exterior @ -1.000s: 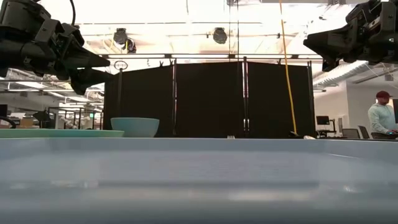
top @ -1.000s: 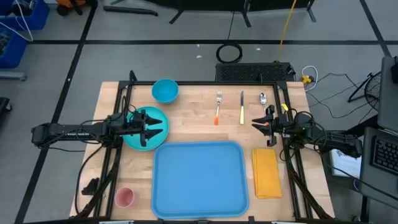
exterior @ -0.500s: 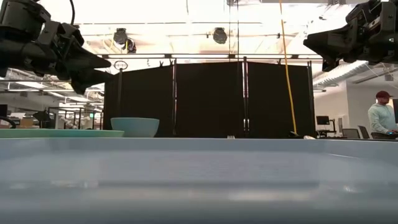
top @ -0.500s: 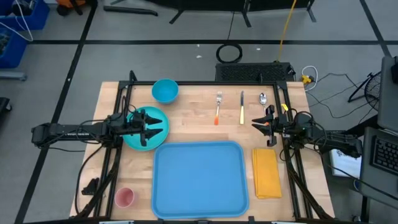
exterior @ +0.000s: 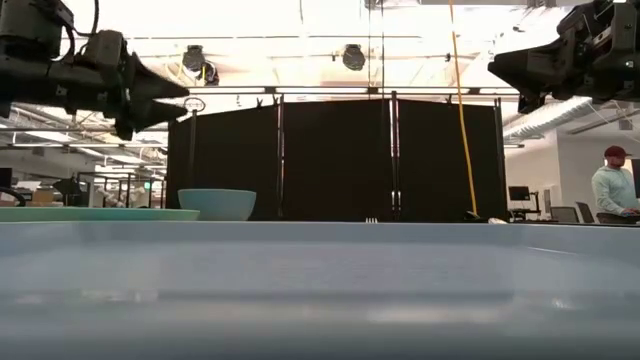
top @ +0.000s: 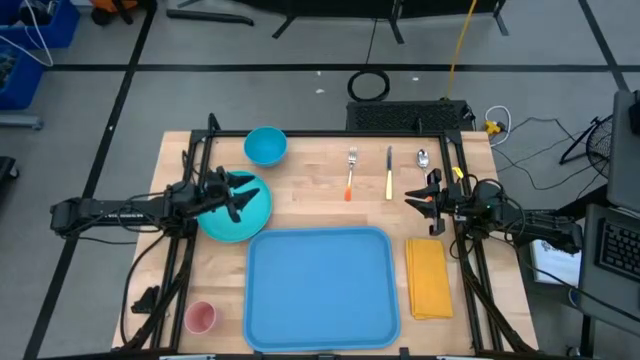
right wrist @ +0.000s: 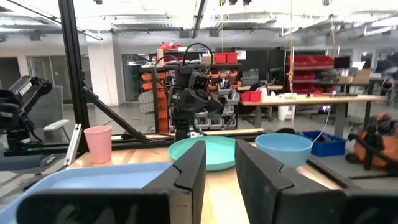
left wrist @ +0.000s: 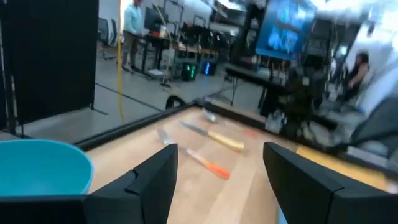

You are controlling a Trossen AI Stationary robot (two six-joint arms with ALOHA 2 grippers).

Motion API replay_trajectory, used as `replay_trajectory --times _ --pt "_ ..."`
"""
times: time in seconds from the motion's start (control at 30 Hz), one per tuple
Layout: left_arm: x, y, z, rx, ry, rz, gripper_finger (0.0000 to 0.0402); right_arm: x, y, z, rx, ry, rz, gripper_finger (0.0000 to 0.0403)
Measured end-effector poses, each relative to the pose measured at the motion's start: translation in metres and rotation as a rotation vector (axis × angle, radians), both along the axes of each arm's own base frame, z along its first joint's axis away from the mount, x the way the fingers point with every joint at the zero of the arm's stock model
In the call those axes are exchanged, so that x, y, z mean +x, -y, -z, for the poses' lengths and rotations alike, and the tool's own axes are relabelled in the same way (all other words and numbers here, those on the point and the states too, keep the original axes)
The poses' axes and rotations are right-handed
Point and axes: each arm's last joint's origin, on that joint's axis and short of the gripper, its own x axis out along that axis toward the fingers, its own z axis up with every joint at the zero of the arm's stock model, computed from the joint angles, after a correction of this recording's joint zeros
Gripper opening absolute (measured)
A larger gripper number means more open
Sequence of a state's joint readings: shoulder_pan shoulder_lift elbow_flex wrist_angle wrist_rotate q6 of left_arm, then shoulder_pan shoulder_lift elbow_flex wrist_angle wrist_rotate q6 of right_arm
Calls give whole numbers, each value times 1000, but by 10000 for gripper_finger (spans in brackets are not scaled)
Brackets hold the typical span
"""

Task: Set up tray
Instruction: Put the pink cup on the top left of the blue tray

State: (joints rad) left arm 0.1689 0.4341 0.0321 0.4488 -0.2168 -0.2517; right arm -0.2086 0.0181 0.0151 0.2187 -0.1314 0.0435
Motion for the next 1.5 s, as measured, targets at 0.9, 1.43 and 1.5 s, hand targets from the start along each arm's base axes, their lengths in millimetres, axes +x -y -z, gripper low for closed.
replay_trajectory --times 0.9,1.43,1.5 --pt "40 178 -107 -1008 -1558 60 241 -1 0 -3 41 39 -11 77" --pt "16 237 -84 -896 -1572 41 241 -1 0 -4 64 51 -17 77" --pt "14 238 -84 -873 -1545 38 241 -1 0 -4 64 51 -17 77"
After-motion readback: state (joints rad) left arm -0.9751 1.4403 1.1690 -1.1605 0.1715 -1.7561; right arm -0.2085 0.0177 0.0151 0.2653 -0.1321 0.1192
